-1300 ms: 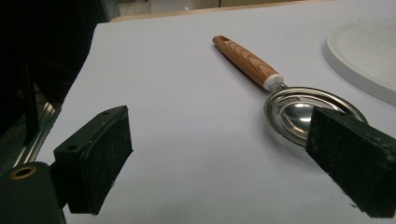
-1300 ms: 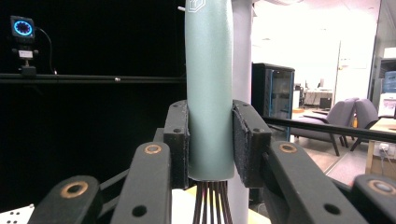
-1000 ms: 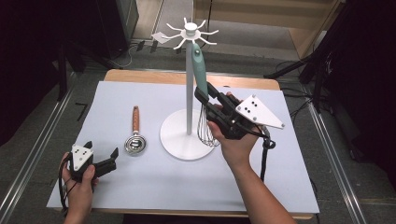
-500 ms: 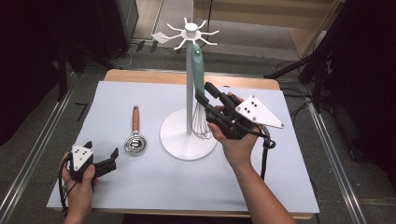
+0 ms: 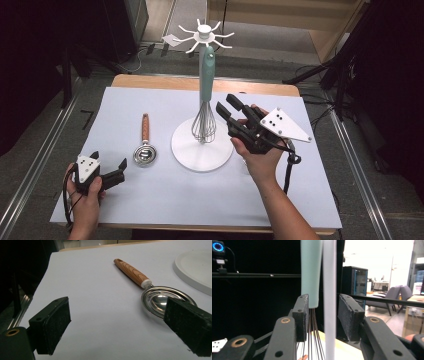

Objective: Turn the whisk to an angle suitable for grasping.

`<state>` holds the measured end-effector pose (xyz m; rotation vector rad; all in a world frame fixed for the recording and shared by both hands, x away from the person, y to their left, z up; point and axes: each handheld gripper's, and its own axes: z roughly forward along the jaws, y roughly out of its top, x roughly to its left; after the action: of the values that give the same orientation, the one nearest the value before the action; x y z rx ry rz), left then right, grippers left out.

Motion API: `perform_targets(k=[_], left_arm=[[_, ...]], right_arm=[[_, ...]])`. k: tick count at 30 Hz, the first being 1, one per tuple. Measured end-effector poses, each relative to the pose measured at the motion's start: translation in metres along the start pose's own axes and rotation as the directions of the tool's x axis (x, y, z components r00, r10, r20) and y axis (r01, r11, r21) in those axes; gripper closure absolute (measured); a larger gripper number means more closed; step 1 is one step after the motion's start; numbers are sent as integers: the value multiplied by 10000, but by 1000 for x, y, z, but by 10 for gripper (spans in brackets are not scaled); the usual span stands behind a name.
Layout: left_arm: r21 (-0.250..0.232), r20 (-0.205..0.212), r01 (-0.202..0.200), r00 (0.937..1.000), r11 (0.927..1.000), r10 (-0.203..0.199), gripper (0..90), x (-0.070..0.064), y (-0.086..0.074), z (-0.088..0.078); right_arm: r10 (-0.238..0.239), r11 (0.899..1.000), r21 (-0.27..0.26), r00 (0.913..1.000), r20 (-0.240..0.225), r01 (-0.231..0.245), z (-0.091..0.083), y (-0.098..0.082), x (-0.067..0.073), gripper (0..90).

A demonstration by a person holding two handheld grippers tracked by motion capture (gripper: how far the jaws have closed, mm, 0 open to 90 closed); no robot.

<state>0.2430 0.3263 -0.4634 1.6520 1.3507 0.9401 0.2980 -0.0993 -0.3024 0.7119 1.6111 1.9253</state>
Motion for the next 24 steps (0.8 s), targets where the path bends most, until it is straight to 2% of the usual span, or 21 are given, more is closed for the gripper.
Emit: perform_targets(k=[3, 4, 13, 14, 18, 24], left_arm=[[-2, 6, 4, 10000, 10000, -4, 77, 0, 0, 0], [3, 6, 8, 10000, 10000, -8, 77, 0, 0, 0], [28, -17, 7, 10000, 10000, -7, 77, 0, 0, 0], [36, -18, 1, 10000, 10000, -1, 77, 0, 0, 0], [33, -15, 9, 10000, 10000, -9, 77, 0, 0, 0], [30, -16, 11, 10000, 10000, -11, 77, 0, 0, 0]], right_arm=[[29, 10000, 60, 9999, 163, -30, -4, -2, -3, 573], [56, 9999, 145, 9994, 349, -61, -7, -5, -6, 553], [-10, 9987, 514, 9974, 717, -27, -21, -18, -17, 499], [-67, 9980, 636, 9954, 959, 6, -25, -22, -19, 481], [4, 9963, 853, 9912, 1325, -118, -32, -30, -27, 472], [77, 9945, 1016, 9850, 1721, -256, -44, -40, -39, 478]])
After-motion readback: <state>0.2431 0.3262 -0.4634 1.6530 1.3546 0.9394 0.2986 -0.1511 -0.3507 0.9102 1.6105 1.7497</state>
